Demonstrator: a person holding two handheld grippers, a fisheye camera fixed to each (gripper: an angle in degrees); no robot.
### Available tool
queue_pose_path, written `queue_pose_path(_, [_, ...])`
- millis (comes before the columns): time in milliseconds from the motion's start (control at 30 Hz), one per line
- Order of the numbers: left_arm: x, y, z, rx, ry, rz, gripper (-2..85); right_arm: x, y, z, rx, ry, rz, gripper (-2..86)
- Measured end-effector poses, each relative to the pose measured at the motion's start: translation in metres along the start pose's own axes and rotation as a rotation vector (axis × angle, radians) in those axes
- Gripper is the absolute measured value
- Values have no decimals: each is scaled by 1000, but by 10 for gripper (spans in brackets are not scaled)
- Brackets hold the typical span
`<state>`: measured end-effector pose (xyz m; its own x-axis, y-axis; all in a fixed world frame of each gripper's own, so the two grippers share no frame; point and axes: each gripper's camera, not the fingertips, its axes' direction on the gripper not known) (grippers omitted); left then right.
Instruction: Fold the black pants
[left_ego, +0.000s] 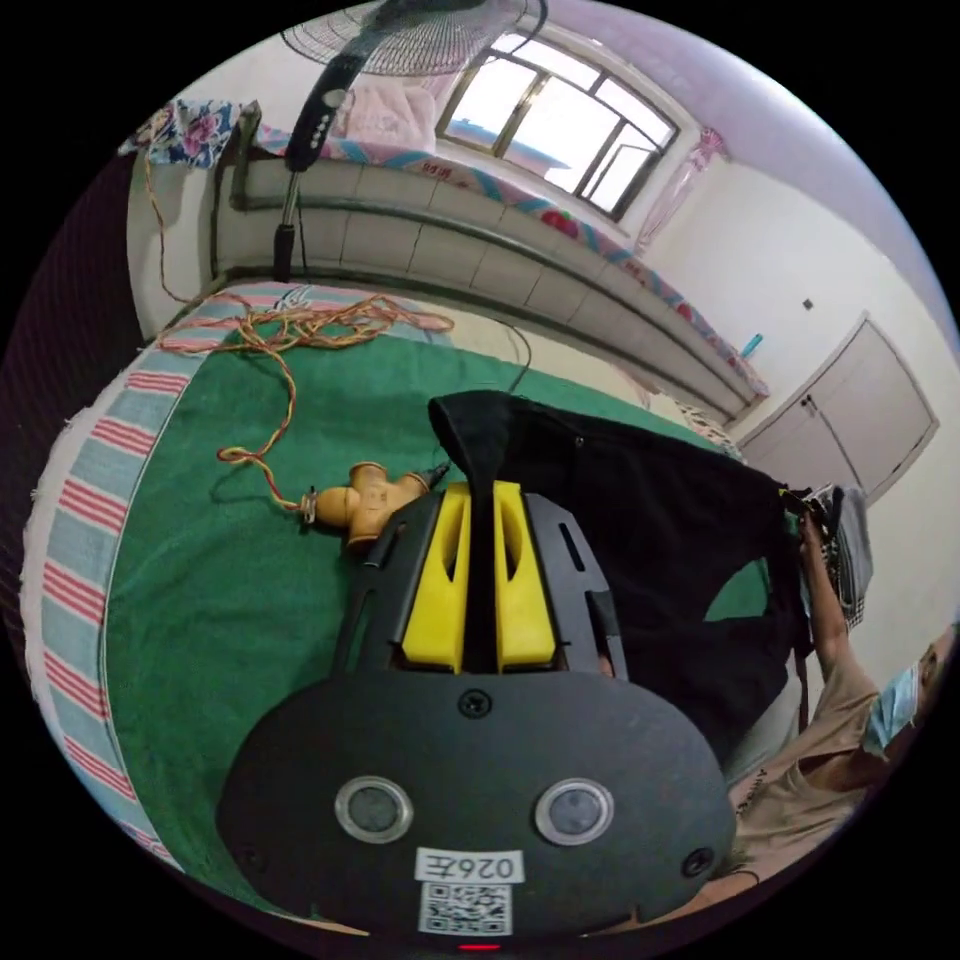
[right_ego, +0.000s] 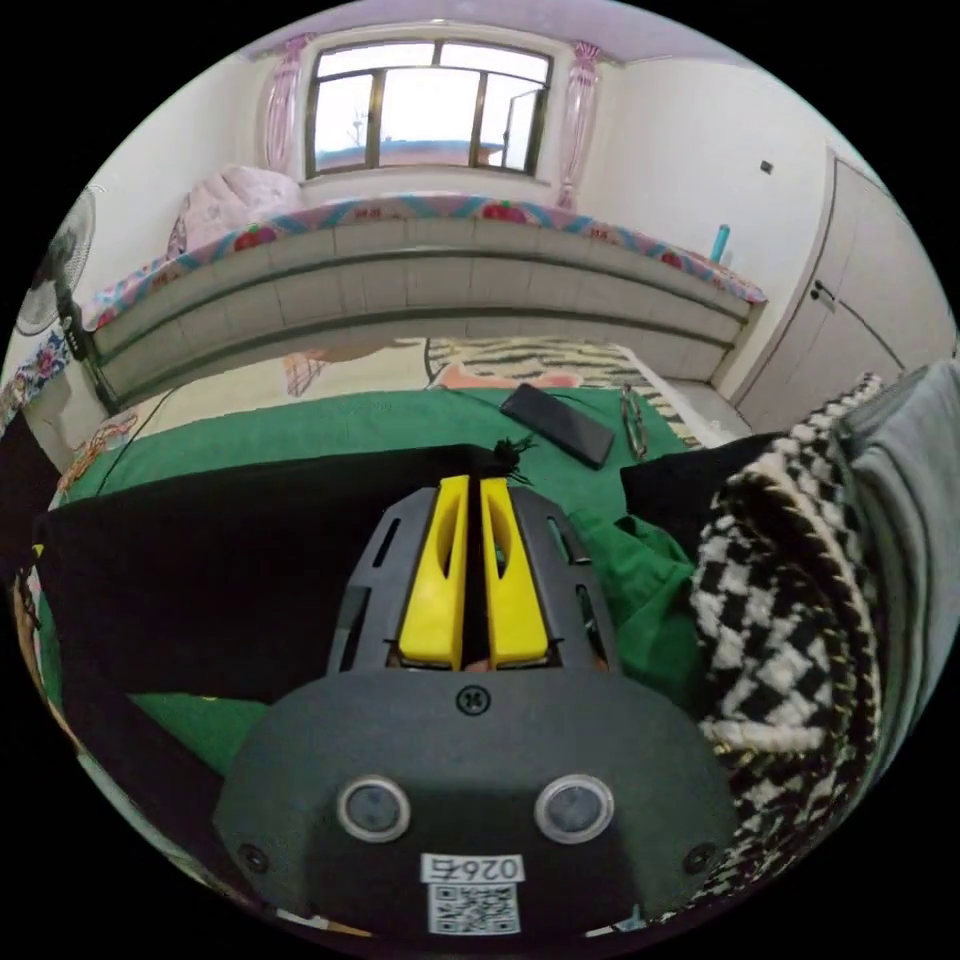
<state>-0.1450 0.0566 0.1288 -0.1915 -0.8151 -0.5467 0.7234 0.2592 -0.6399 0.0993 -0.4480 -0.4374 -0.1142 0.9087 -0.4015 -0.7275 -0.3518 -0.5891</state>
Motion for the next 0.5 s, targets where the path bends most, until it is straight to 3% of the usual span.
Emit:
queue_pose_path(67, [-7,-5,29,-105,-35,-54,45,1,-6,41,-175,48,51,22])
queue_pose_path(133, [-13,-3,46,-174,-99,-140,31,-1,-3,51,-214,94,49,23])
queue_pose_path(333, [36,13,9,-25,-232,18,1,-27,25,29,-33,63,-103,-6])
queue_pose_path(400, [51,19,21,-55,-283,94,-2,-34,32,39,-41,14,-144,-8])
queue_pose_path(467, [51,23,50,-245,-390,107,-3,-39,38,86,-361,101,-248,-8])
queue_pose_path(500, [52,25,50,-263,-433,102,-3,-38,39,81,-321,101,-254,-8])
